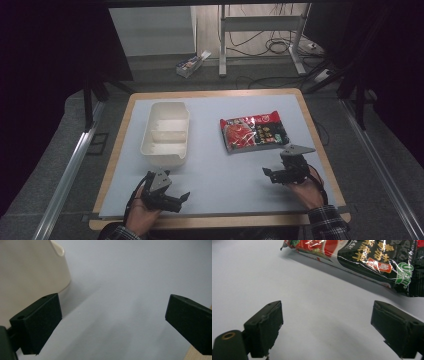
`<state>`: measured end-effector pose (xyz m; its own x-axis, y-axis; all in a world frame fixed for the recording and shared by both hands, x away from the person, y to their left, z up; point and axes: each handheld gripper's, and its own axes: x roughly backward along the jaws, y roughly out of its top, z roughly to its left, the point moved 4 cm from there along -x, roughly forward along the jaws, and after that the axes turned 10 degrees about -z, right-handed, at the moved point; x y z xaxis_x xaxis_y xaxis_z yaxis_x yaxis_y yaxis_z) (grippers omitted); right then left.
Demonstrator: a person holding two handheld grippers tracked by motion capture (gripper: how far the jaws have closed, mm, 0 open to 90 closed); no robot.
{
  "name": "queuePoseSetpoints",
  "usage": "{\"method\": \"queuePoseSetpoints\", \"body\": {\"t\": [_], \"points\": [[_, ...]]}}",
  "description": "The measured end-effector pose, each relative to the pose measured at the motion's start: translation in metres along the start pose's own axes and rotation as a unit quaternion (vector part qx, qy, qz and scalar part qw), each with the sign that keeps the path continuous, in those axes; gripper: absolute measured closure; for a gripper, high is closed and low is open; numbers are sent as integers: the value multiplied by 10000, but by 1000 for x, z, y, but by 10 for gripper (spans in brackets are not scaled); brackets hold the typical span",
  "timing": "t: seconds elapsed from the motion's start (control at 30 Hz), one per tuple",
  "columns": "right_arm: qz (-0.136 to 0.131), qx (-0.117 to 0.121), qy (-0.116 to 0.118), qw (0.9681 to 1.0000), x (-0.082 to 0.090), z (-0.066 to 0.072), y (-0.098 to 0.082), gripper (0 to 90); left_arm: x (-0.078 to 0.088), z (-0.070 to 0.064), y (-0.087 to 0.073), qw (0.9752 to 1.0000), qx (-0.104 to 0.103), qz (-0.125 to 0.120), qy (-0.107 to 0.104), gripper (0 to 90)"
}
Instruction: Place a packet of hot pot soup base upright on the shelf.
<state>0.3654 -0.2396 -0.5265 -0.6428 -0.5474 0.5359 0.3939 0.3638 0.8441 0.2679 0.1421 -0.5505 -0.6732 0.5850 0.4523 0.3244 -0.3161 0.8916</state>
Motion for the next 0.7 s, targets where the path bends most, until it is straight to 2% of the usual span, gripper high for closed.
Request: {"method": "queuePoseSetpoints", "body": {"t": [0.07,0.1,0.23,0.33,0.43,0.67,0.7], "points": [[-27,7,26,10000,0,0,0,83,1,1,0,10000,-14,-16,6,12],[-103,70,57,9999,1,0,0,67,2,3,0,9999,63,-93,2,17],[-152,121,60,9998,1,2,0,53,4,5,0,9997,138,-179,-4,23],[-159,177,96,9997,0,4,0,49,4,4,1,9998,79,-152,29,22],[-144,202,77,9997,-2,4,0,48,3,2,1,9999,20,-117,-7,22],[-108,233,120,9996,-5,5,0,49,3,0,0,9999,21,-99,-103,29],[-110,270,129,9995,-5,6,0,48,3,-2,1,9999,-36,-72,-95,29]]}}
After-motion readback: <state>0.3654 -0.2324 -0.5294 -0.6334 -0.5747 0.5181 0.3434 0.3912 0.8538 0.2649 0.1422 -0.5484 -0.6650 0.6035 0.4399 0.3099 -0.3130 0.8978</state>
